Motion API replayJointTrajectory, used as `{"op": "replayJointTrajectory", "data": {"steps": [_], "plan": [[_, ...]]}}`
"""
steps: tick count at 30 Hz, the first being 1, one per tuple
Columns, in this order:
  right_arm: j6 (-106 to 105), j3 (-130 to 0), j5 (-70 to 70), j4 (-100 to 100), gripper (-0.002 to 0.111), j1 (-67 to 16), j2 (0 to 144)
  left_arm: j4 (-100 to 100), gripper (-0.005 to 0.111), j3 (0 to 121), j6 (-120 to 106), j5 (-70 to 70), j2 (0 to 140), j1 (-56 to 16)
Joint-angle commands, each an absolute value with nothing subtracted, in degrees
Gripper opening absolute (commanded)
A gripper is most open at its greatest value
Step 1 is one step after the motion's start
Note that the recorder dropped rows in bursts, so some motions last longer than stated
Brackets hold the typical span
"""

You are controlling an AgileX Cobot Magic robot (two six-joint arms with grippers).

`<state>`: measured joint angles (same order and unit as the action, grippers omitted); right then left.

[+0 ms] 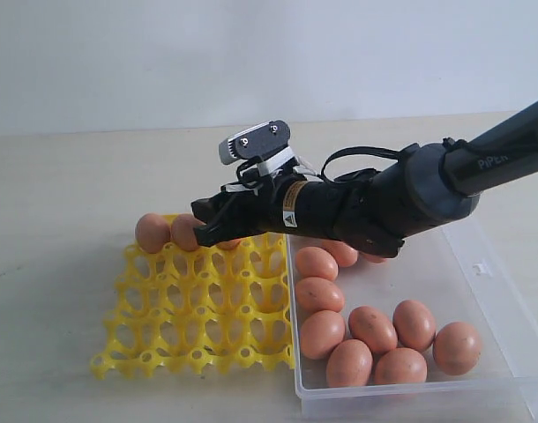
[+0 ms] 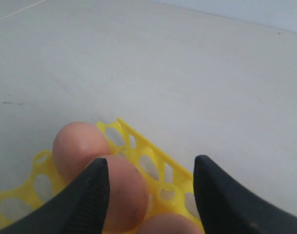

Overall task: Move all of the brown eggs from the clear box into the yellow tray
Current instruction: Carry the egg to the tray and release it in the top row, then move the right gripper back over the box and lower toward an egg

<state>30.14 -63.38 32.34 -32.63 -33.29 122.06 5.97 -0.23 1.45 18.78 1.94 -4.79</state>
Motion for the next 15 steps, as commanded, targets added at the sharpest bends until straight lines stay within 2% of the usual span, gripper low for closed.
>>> {"op": "replayJointTrajectory", "data": {"steps": [1, 5, 8, 10, 13, 14, 15], "plan": [[29.72, -63.76, 32.77, -32.92, 0.052, -33.30, 121.96, 5.84, 0.000, 0.00, 1.70, 18.09, 2.08, -5.19], [32.95, -63.76, 30.44, -34.04, 0.052, -33.30, 118.42, 5.84, 0.000, 0.00, 1.70, 18.09, 2.08, -5.19], [36.91, -63.76, 20.87, -36.90, 0.047, -33.30, 112.49, 5.84, 0.000, 0.00, 1.70, 18.09, 2.08, -5.19], [37.61, -63.76, 10.39, -38.65, 0.035, -33.30, 107.65, 5.84, 0.000, 0.00, 1.70, 18.09, 2.08, -5.19], [37.61, -63.76, -5.91, -39.57, 0.005, -32.88, 100.53, 5.84, 0.000, 0.00, 1.70, 18.09, 2.08, -5.19], [37.71, -63.76, -11.24, -39.57, 0.000, -32.08, 98.11, 5.84, 0.000, 0.00, 1.70, 18.09, 2.08, -5.19], [37.71, -63.76, -14.27, -39.57, 0.000, -31.44, 96.82, 5.84, 0.000, 0.00, 1.70, 18.09, 2.08, -5.19]]}}
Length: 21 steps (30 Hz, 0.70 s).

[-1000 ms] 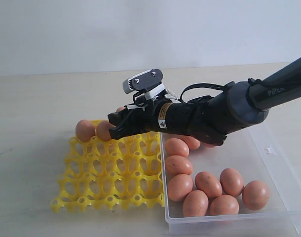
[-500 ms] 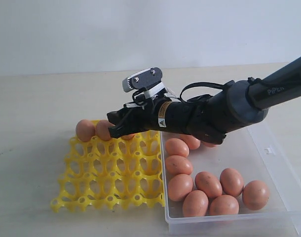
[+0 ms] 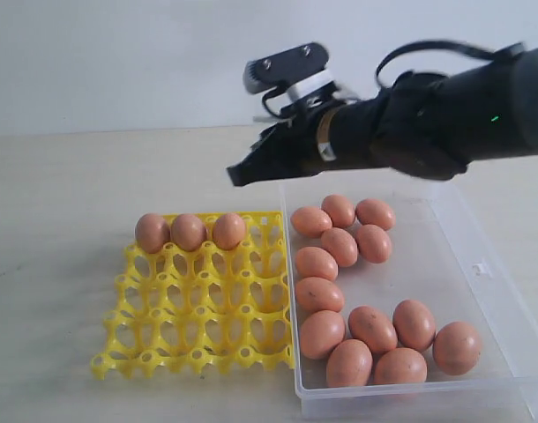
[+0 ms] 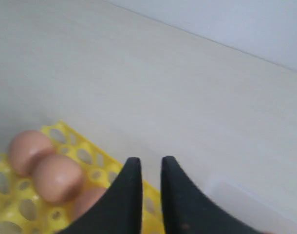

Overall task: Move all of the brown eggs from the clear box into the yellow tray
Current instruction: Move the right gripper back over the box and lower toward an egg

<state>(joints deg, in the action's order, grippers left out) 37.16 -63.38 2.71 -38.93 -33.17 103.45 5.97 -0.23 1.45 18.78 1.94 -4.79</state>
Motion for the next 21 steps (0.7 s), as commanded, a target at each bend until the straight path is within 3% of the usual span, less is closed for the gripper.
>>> {"op": "replayJointTrajectory", "data": {"steps": [1, 12, 18, 21], "plan": [[37.59, -63.76, -16.80, -39.46, 0.000, -30.47, 95.73, 5.84, 0.000, 0.00, 1.70, 18.09, 2.08, -5.19], [10.02, -64.65, -32.15, -7.50, 0.004, -21.11, 100.14, 5.84, 0.000, 0.00, 1.70, 18.09, 2.08, -5.19], [10.02, -70.53, -40.29, -7.35, 0.037, -20.27, 106.94, 5.84, 0.000, 0.00, 1.70, 18.09, 2.08, -5.19], [10.02, -73.85, -42.78, -7.24, 0.048, -20.27, 108.79, 5.84, 0.000, 0.00, 1.70, 18.09, 2.08, -5.19]]}}
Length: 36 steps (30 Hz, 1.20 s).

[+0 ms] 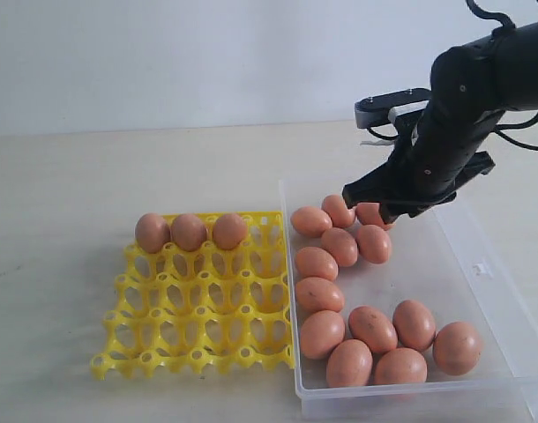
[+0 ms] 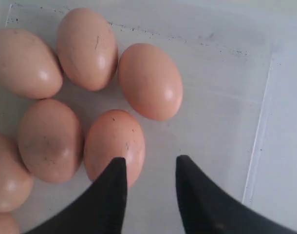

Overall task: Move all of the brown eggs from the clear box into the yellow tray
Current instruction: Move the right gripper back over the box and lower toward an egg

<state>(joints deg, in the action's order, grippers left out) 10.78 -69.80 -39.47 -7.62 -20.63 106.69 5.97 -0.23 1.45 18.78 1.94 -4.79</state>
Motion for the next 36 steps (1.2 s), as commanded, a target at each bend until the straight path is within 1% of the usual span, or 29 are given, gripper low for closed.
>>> {"op": "replayJointTrajectory", "data": {"steps": [1, 15, 20, 36], "plan": [[9.47, -74.67, -43.57, -6.69, 0.049, -20.27, 109.23, 5.84, 0.000, 0.00, 1.70, 18.09, 2.08, -5.19], [3.60, -80.43, -47.99, -3.11, 0.049, -20.27, 115.72, 5.84, 0.000, 0.00, 1.70, 18.09, 2.08, -5.19], [1.29, -80.43, -46.30, 0.00, 0.049, -20.27, 116.60, 5.84, 0.000, 0.00, 1.70, 18.09, 2.08, -5.19], [0.65, -80.43, -42.42, 0.83, 0.049, -20.27, 120.72, 5.84, 0.000, 0.00, 1.70, 18.09, 2.08, -5.19]]}}
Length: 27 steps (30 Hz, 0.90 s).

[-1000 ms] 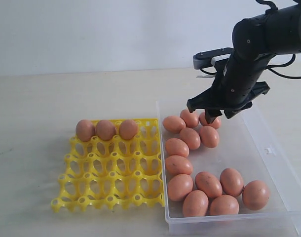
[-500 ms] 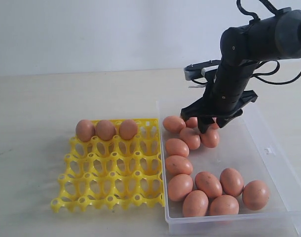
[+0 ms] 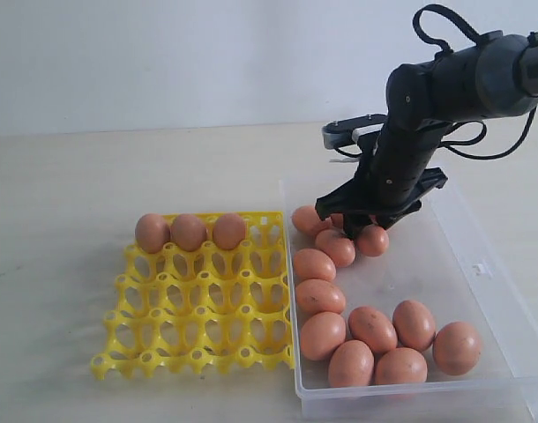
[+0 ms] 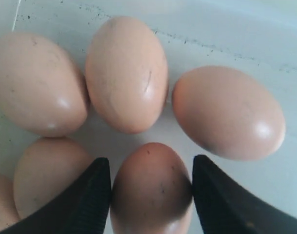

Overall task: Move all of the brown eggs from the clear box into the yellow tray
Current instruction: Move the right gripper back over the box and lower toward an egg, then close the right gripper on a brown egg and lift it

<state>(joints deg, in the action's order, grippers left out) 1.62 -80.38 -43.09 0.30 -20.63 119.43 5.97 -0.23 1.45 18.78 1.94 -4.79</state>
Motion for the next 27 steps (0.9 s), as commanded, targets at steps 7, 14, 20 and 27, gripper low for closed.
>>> {"op": "replayJointTrajectory", "data": {"steps": [7, 14, 20, 27], "plan": [[0.00, -80.43, -42.67, 1.55, 0.049, -20.27, 121.92, 5.84, 0.000, 0.00, 1.70, 18.09, 2.08, -5.19], [0.00, -80.43, -45.01, 1.55, 0.049, -20.27, 121.90, 5.84, 0.000, 0.00, 1.70, 18.09, 2.08, -5.19], [0.00, -80.43, -45.34, 1.55, 0.049, -20.27, 121.90, 5.84, 0.000, 0.00, 1.70, 18.09, 2.08, -5.19], [0.00, -80.43, -45.59, 1.55, 0.049, -20.27, 121.90, 5.84, 0.000, 0.00, 1.70, 18.09, 2.08, -5.19]]}}
